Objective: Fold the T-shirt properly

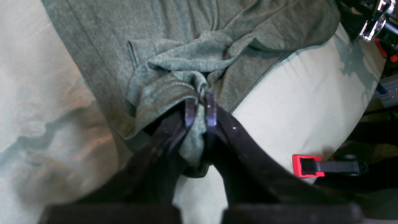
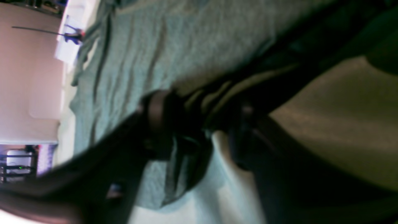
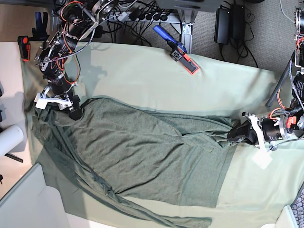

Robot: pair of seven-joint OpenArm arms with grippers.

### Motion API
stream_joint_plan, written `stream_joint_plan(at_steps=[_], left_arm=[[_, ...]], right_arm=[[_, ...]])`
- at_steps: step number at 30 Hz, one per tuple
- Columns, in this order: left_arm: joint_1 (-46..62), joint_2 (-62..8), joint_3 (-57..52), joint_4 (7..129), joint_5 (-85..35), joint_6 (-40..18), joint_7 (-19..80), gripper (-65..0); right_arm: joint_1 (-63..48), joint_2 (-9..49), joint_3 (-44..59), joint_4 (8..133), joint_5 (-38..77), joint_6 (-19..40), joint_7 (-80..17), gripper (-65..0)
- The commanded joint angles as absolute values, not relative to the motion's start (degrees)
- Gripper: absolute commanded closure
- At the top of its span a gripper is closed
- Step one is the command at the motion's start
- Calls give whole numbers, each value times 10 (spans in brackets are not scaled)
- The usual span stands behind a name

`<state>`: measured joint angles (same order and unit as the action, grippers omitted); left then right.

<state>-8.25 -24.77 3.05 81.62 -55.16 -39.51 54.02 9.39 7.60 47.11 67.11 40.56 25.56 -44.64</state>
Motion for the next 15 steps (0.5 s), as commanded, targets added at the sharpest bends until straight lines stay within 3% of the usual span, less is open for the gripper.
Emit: stream_joint_plan(at_steps=[1,3,15], left_arm=[[-93,-254,27,824,-567,-400,530,0],[-93,-254,27,824,-568,-400,530,0],[-46,-291,27,845,-641,-400,598,0]], right_arm=[[101,81,470,677,402,268,-449,-153],[101,81,470,677,398,268,-450,0],[27,111,470,735,427,269,-489,0]])
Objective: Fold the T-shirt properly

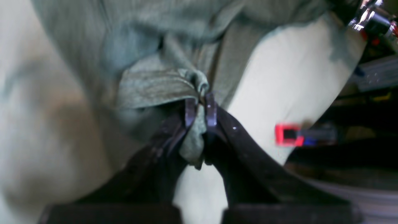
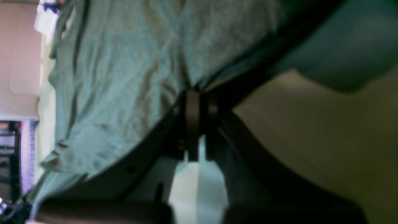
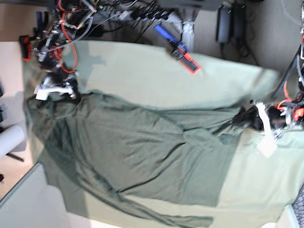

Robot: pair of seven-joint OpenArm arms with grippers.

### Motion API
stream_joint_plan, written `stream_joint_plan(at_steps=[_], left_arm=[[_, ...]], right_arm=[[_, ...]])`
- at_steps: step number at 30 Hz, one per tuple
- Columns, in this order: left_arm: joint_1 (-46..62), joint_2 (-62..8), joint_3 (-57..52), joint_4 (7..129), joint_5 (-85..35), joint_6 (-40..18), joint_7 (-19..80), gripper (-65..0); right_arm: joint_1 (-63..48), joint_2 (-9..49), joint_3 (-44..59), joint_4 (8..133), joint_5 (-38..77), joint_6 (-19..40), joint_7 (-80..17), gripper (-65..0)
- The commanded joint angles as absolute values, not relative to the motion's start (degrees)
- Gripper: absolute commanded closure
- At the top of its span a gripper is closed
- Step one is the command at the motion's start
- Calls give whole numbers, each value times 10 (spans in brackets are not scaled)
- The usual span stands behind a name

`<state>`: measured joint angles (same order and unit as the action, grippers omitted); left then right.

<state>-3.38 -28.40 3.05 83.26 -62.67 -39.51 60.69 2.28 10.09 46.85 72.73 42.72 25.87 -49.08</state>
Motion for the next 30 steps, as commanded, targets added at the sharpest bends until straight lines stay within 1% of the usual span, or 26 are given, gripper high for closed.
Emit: stream_joint_plan(at_steps=[1,8,15,23,30], left_arm=[[-38,-296,27,853,-641,-400,598,0],[5,-305,26,928,-645,-400,598,0],[4,-305,25,937,-645,-400,590,0],[-43,-305,26,937,-640,-400,574,0],[-83,-292,26,921,-583,-400,530,0]], right_arm=[[15,111,470,748,428,269,-489,0],[-56,111,470,837,435,268,-491,0],[-61,111,470,860,433,268,-482,0],[-1,111,470,857,406,268,-469,0],[72,121,470,811,375,268,-469,0]])
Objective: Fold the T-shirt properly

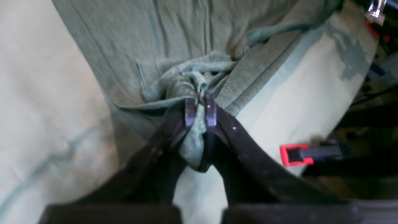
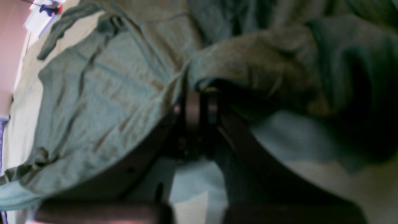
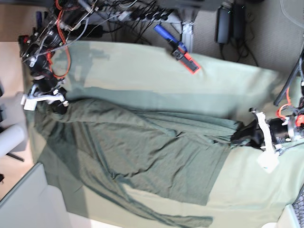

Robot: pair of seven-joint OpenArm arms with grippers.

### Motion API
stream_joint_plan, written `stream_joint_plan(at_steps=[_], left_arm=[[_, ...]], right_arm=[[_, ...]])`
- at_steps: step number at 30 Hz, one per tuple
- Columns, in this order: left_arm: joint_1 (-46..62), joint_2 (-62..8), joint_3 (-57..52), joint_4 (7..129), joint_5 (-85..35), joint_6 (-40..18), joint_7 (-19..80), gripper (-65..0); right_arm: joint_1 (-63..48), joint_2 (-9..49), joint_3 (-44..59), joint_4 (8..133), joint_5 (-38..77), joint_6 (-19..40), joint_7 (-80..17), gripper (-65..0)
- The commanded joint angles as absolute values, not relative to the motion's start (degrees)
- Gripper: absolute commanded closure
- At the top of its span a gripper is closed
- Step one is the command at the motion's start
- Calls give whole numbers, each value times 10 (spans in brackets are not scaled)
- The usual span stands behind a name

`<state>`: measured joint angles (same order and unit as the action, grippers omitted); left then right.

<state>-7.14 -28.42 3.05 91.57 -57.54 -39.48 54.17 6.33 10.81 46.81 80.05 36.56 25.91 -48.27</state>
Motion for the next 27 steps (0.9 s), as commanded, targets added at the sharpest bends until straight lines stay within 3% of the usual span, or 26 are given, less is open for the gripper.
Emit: stream_joint_plan(at_steps=[1,15,18,20,23,27], left_arm=[[-89,-287,26,912,-578,-400,527,0],[-190,-233,27,743,-541,-400,491,-14],[-196,-223,27,730,-524,-400,475,-117],[-195,-218,27,730,-515,-400,474,-215],[-195,-216,27,730,-514,-400,474,-325],[-195,-220,27,730,-514,-400,480,-338]], right_arm=[[83,124,470,797,374,268,-469,0],[147,143,463,695,355,268,-461,0],[147,143,463,695,355,268,-461,-252],[147,143,463,695,356,268,-462,-341],[147,143,464,696,359,268,-463,-347],[147,143,472,711,373,268,-476,-347]])
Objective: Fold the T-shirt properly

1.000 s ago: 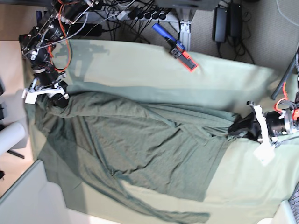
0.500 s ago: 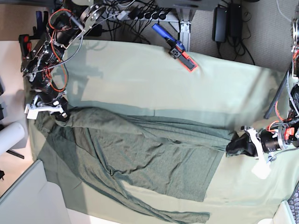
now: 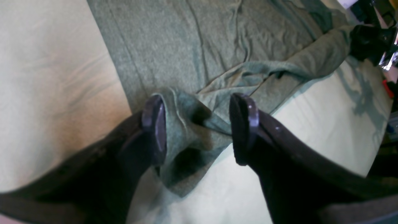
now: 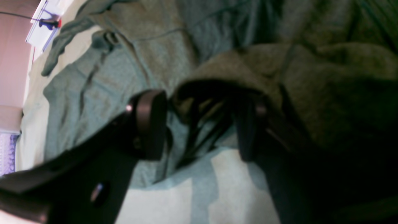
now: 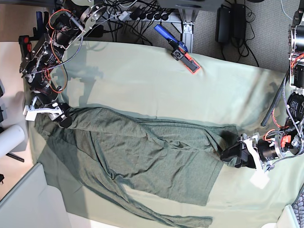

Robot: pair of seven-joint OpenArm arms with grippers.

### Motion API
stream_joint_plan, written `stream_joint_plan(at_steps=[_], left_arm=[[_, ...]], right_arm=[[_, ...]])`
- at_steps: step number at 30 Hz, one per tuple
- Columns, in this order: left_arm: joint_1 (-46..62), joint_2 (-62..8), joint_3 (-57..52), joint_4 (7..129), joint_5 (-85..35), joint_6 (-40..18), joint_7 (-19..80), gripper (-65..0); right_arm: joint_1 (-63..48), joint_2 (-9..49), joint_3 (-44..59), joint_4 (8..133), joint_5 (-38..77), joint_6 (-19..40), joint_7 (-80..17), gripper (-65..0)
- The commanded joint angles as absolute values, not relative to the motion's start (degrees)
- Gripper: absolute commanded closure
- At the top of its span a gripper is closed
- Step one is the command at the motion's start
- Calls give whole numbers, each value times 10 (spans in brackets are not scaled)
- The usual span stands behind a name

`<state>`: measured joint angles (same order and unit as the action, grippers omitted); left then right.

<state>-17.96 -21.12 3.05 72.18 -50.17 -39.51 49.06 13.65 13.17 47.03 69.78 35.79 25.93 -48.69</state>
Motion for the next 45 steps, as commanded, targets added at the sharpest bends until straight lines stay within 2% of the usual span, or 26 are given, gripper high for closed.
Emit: stream_joint_plan(at_steps=[1,12,21,23,25,35,45], left_arm=[[-195,-223,26,730,-517,-400,483,-337],[-177,-251,-39,732,-650,-400,554,-337],[-145,-247,-40,732,-638,-400,520,-338],[-149,-248,-40,732,-620,-400,494,-393],[-154,-247,-40,732,-614,-400,491,-478],[-132,-247,-40,732,-637,-400,526,-477],[-88,-222,-56,732,-659,-400,530,-477]], right_arm=[[147,143,478,720,373,268,-479,-347],[93,198,511,765,368,268,-483,-347],[29,225,557,765,366,268,-474,-347],[21,224,556,764,365,268,-470,-347],[17,223,557,764,364,268,-462,-347],[29,219,556,707,360,266,-408,-347],[93,217,554,643,381,266,-408,-347]])
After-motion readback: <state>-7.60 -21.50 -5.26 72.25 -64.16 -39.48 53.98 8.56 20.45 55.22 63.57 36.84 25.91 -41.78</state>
